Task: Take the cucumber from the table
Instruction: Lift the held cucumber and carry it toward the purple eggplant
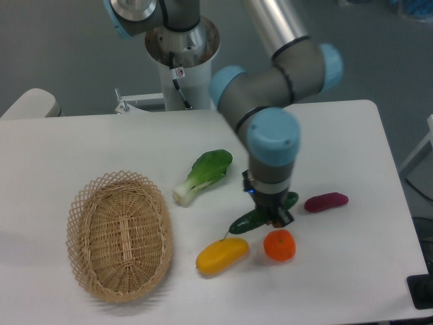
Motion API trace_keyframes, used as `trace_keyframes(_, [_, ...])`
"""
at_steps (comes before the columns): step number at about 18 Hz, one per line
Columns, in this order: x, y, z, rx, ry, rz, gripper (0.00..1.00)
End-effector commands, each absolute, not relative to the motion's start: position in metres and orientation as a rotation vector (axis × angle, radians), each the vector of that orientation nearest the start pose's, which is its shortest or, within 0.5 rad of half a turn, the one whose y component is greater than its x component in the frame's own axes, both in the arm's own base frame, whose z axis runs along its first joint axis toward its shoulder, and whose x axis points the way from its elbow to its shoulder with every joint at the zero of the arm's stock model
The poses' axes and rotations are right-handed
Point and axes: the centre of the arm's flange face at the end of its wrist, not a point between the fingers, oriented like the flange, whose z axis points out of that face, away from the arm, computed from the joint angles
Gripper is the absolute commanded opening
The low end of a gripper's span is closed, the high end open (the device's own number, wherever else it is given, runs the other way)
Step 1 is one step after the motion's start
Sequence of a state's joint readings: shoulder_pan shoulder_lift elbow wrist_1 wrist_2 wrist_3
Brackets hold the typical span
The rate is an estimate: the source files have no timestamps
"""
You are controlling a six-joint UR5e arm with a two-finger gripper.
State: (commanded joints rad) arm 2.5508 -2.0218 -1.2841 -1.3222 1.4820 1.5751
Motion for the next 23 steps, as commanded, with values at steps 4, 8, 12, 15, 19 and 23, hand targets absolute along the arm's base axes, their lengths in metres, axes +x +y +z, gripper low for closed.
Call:
trace_keyframes(4, [-0.514,0.466,0.404,-2.853,0.958,0.103,0.31])
trace_keyframes(8, [-0.524,0.446,0.418,-2.842,0.99,0.144,0.31])
trace_keyframes(12, [-0.523,0.444,0.419,-2.845,0.989,0.147,0.32])
trace_keyframes(15, [-0.525,0.444,0.419,-2.847,0.987,0.152,0.32])
trace_keyframes(19, [-0.526,0.446,0.415,-2.848,0.99,0.15,0.32])
trace_keyframes(23, [-0.525,0.447,0.411,-2.849,0.994,0.141,0.32])
